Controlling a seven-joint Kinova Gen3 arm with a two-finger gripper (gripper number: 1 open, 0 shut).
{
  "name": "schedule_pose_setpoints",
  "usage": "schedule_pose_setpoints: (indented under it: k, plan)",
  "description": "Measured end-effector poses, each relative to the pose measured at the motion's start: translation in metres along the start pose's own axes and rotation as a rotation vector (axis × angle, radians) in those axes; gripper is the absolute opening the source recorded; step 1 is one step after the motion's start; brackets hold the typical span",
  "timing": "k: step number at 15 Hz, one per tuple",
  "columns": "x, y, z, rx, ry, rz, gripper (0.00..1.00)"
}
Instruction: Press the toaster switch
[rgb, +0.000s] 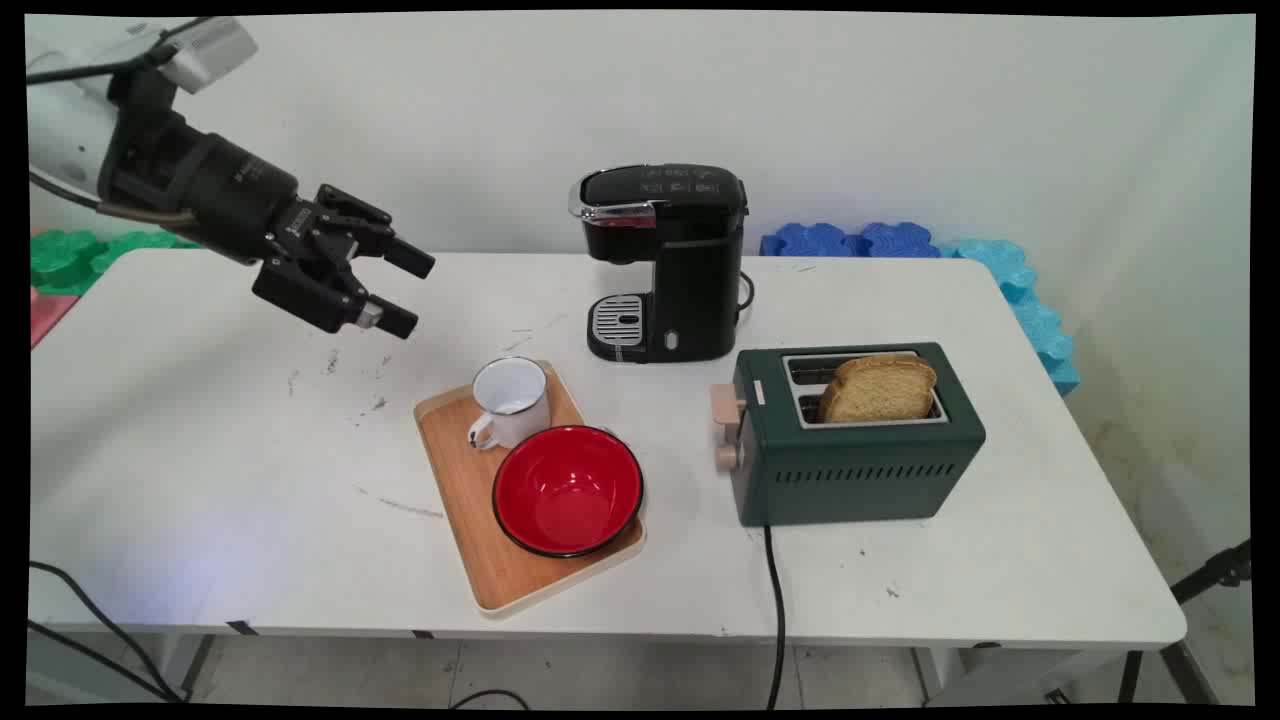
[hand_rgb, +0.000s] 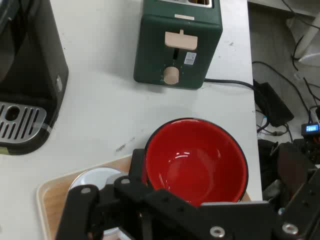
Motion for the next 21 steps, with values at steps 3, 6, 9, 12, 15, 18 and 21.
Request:
schedule_pose_setpoints:
  k: [3, 6, 9, 12, 15, 18, 21]
  plan:
    - [0.007, 0.000, 0.000, -0.001, 0.011, -0.009, 1.00]
    - [0.020, 0.000, 0.004, -0.002, 0.020, -0.015, 1.00]
    - [0.038, 0.000, 0.012, -0.001, 0.031, -0.020, 1.00]
    - [0.061, 0.001, 0.027, 0.001, 0.041, -0.015, 1.00]
    - [0.080, 0.001, 0.043, 0.003, 0.050, -0.008, 1.00]
    - [0.101, 0.001, 0.070, 0.003, 0.053, 0.010, 1.00]
    - [0.112, 0.000, 0.099, -0.002, 0.046, 0.028, 1.00]
